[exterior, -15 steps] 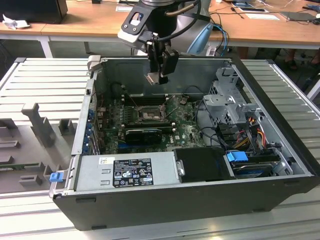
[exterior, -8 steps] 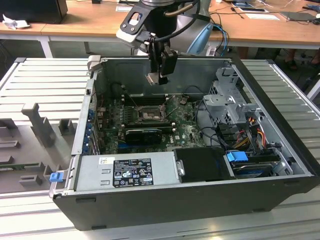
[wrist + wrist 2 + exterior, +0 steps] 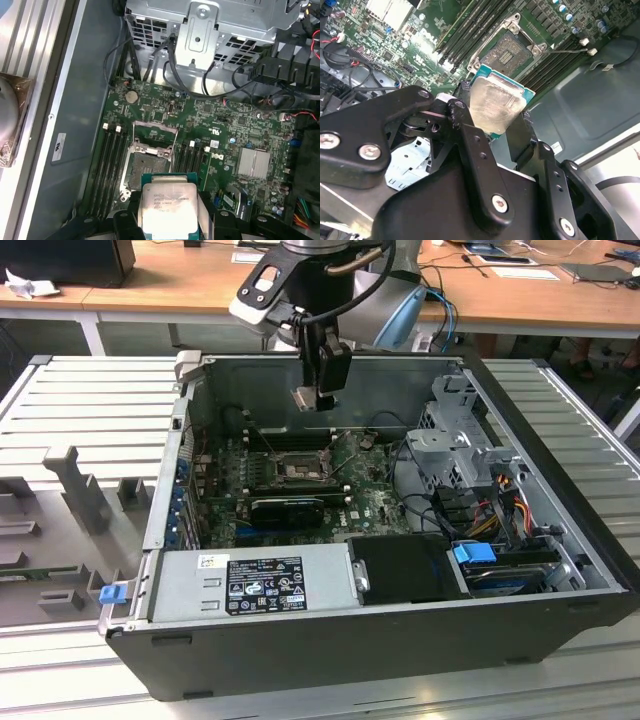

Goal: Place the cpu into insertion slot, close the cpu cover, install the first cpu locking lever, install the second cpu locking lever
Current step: 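Place the cpu into insertion slot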

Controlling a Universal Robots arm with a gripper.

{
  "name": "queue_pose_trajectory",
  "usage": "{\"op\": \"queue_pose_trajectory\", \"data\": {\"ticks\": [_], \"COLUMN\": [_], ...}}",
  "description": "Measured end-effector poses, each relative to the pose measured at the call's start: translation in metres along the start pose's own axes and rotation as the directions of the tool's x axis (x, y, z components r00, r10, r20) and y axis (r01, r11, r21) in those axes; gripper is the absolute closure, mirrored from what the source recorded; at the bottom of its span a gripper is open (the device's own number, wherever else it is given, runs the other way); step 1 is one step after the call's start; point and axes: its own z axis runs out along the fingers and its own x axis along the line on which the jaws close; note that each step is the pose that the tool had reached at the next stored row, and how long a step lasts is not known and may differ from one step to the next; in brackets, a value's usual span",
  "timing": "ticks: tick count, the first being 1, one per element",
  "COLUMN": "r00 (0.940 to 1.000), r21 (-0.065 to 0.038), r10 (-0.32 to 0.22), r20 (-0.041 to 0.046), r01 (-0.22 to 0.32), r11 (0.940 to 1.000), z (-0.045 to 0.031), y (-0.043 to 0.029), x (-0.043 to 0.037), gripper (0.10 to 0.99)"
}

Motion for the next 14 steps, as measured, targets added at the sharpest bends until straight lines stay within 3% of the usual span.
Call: {"op": "queue_pose_trajectory", "data": {"ticks": [14], "r00": [1.0], "r21": [0.0], "r10": [0.005], "r20": [0.0003], "r01": [-0.005], "r11": [1.0], "z": [0.0114], "y": [-0.001], "x": [-0.0002], "gripper": [0.557]}}
